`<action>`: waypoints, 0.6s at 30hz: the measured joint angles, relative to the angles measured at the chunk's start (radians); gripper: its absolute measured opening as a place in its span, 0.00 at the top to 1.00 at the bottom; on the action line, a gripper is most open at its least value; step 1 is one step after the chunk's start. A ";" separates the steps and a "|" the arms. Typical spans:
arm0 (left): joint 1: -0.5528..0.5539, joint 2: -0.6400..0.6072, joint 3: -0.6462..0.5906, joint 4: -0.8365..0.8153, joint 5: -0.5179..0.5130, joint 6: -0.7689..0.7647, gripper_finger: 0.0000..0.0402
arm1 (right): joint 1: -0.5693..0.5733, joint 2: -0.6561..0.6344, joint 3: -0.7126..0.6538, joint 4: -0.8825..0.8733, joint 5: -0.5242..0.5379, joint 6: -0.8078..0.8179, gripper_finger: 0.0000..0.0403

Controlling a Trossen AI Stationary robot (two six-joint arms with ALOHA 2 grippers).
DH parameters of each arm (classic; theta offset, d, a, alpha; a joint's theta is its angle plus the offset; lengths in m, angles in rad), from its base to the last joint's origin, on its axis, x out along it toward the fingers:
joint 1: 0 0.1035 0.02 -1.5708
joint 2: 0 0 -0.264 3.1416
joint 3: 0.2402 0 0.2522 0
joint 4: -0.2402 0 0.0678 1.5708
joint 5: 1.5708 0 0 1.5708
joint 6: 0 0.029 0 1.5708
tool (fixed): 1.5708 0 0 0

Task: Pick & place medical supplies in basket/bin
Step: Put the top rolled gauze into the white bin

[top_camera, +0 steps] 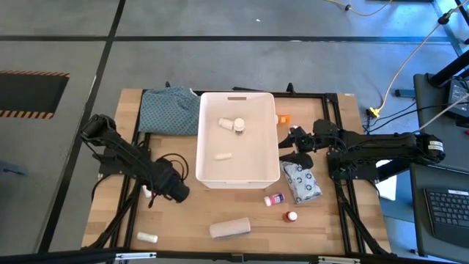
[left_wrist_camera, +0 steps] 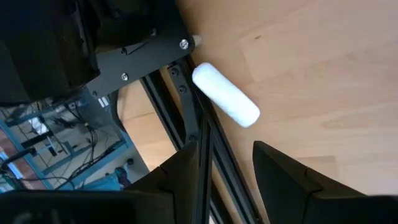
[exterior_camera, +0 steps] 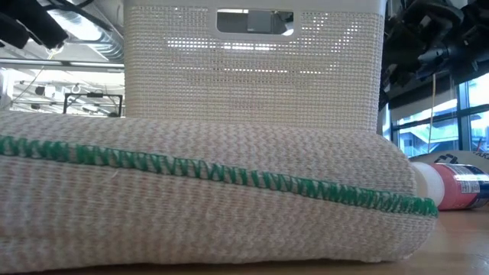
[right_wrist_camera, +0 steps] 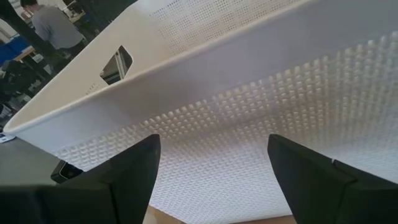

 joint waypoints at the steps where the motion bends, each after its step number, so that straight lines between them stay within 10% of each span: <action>1: 0.000 0.000 0.000 0.000 0.000 -0.003 0.64 | 0.000 0.000 0.000 0.000 0.000 -0.002 0.26; 18: 0.012 0.000 0.000 0.000 0.016 0.038 0.63 | 0.000 0.000 0.000 0.001 0.001 0.000 0.26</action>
